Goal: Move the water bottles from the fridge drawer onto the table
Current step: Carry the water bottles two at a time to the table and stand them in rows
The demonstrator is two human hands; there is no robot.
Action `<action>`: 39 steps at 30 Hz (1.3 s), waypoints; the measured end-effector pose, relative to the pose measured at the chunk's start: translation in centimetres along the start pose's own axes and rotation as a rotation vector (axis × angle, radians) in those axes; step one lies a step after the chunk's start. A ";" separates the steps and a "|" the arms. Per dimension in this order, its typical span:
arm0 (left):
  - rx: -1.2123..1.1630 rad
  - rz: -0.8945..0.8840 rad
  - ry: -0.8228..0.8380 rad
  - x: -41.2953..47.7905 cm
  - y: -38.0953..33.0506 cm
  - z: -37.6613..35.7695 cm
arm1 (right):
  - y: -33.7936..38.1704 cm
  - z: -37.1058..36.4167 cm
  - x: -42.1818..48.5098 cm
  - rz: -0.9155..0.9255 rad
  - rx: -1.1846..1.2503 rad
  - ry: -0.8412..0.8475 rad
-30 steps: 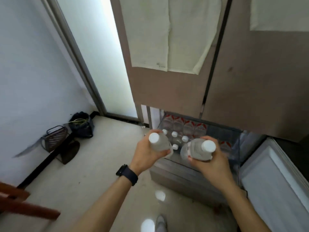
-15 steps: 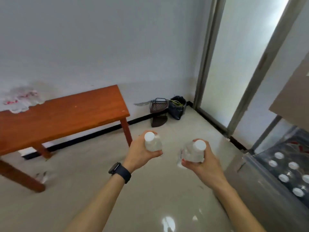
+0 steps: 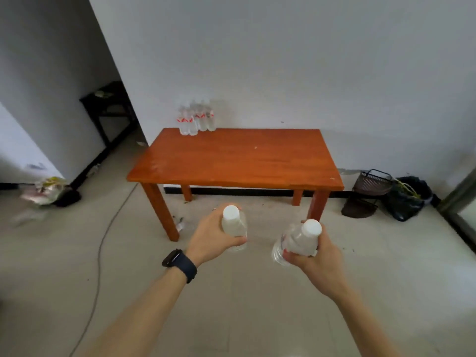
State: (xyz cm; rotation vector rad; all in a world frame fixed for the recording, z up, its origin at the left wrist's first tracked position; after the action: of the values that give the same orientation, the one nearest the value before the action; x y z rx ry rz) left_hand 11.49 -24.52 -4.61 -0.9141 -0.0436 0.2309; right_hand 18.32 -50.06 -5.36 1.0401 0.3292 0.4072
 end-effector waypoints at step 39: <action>0.013 0.240 0.081 54.7 32.6 30.1 | 8.6 -28.1 68.6 -0.158 -0.126 0.287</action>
State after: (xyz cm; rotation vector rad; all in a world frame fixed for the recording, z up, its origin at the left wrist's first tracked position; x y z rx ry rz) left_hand 54.87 29.97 -15.22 -0.9149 0.1429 0.4159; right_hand 64.42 7.67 -15.82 0.8259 0.6302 0.4297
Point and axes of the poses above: each hand's wrist, its own x-axis towards the middle knuckle, its own z-axis out of the back of the hand, y = z × x, the point moved 4 cm from there along x, towards the middle knuckle, and after that the axes turned 8 degrees about y, right-handed, at the moved point
